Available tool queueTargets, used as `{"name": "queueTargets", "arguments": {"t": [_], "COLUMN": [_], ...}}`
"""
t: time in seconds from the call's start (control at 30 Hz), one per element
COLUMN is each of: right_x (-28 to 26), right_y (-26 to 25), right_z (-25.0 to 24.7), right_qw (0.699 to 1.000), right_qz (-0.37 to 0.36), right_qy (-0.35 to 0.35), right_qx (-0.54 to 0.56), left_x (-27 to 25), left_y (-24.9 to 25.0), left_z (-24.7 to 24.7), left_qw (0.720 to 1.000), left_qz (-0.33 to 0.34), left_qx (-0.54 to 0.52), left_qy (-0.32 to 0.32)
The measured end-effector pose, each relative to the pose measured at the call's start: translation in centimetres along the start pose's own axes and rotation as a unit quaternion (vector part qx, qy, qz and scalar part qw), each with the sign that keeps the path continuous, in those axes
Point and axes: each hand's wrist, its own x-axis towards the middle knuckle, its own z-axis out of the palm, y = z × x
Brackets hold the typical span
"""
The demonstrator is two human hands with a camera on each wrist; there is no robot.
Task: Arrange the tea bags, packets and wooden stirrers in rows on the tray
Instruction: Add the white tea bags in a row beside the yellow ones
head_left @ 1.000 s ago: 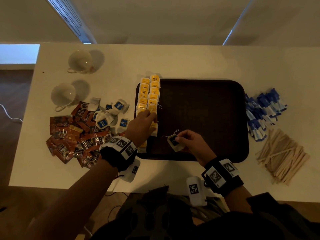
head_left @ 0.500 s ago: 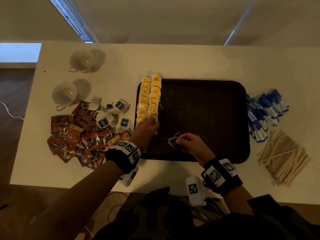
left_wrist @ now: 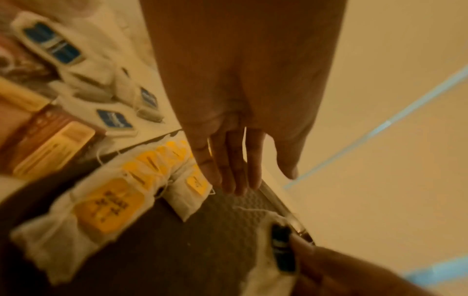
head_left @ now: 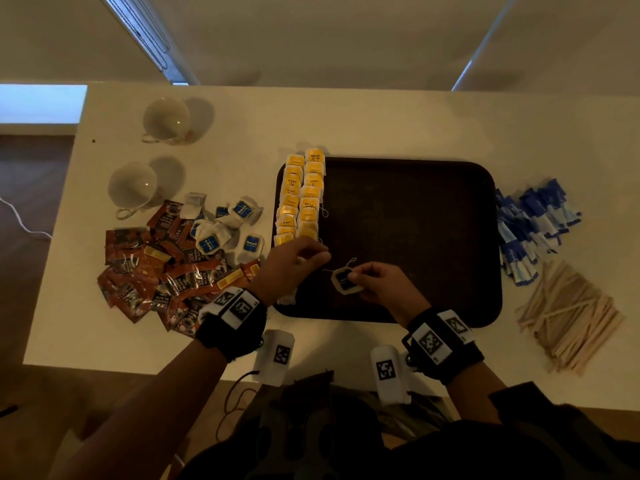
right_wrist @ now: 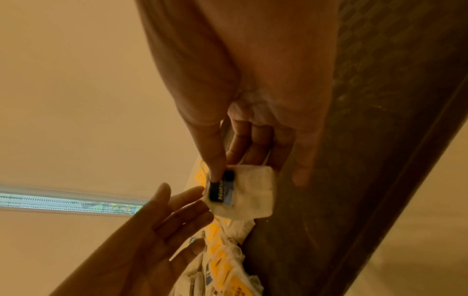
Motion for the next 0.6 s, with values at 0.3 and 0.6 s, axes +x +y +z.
{"name": "queueTargets", "arguments": {"t": [0.3, 0.6], "right_x": [0.2, 0.3], "right_y": [-0.7, 0.2], "right_z": [1.6, 0.9], "right_qw": [0.999, 0.999], "right_qz": [-0.006, 0.009], "right_qy": [-0.033, -0.024], "right_qx": [0.004, -0.045], "left_x": [-0.5, 2.0], "left_y": [-0.4, -1.4], "left_z": [0.9, -0.7], "left_qw": [0.996, 0.987], "left_qz": [-0.050, -0.062], "left_qx": [-0.064, 0.151], "left_qy": [-0.040, -0.005]}}
